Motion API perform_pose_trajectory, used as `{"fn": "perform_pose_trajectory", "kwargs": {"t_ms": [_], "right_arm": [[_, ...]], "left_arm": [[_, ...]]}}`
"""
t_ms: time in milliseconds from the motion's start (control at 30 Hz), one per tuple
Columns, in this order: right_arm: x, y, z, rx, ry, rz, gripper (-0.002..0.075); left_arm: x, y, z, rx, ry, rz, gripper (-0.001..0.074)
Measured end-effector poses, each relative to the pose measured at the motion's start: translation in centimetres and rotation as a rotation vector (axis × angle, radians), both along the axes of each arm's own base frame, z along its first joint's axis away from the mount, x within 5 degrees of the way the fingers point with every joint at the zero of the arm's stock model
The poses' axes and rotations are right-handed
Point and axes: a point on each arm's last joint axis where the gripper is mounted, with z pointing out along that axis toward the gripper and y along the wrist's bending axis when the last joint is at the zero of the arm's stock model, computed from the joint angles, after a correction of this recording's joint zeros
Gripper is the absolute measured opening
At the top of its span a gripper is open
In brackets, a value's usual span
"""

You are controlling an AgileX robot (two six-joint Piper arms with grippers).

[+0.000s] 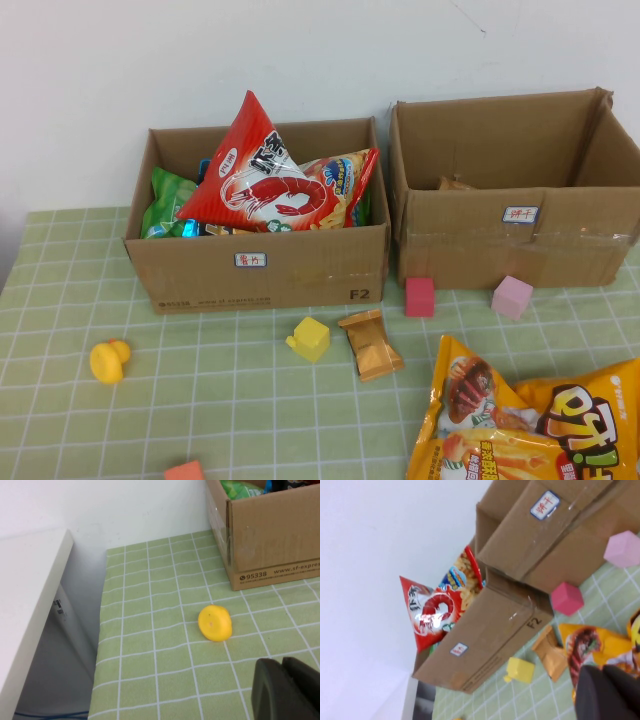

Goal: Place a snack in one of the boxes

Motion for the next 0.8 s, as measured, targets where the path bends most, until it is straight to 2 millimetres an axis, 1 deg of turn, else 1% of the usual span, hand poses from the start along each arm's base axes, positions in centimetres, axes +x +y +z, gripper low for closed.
{"fn": "perform_pose_trajectory", "kwargs": {"t_ms": [200, 433, 500, 567, 667, 733, 800], "right_arm": [[0.1, -0.2, 0.3, -0.034, -0.043, -0.02, -0.0002], [-0.1, 0.2, -0.2, -0.227, -0.067, 0.081, -0.0002], [-0.3, 0.4, 0.3, -0.292, -0.093, 0.115, -0.0002], [-0.5, 0.5, 1.7, -0.369, -0.159, 0.14, -0.0002], [-1.2, 0.4, 5.5, -0.513, -0.3, 0.151, -0.0002], [-1.5, 0.3, 7.8, -0.589, -0.356, 0.149, -0.0002], [-1.5, 0.3, 10.3, -0.705, -0.393, 0.162, -0.0002]], "left_arm": [[0.0, 0.0, 0.0, 0.002, 0.0, 0.0, -0.0003], [0.0, 0.0, 0.0, 0.002, 0.0, 0.0, -0.0003], [0.0, 0.0, 0.0, 0.002, 0.0, 0.0, -0.0003], [0.0, 0.0, 0.0, 0.002, 0.0, 0.0, -0.0003], [0.0, 0.0, 0.0, 0.002, 0.0, 0.0, -0.0003], [0.0, 0.0, 0.0, 0.002, 0.0, 0.0, -0.0003], [0.0, 0.0, 0.0, 0.002, 0.0, 0.0, -0.0003]]}}
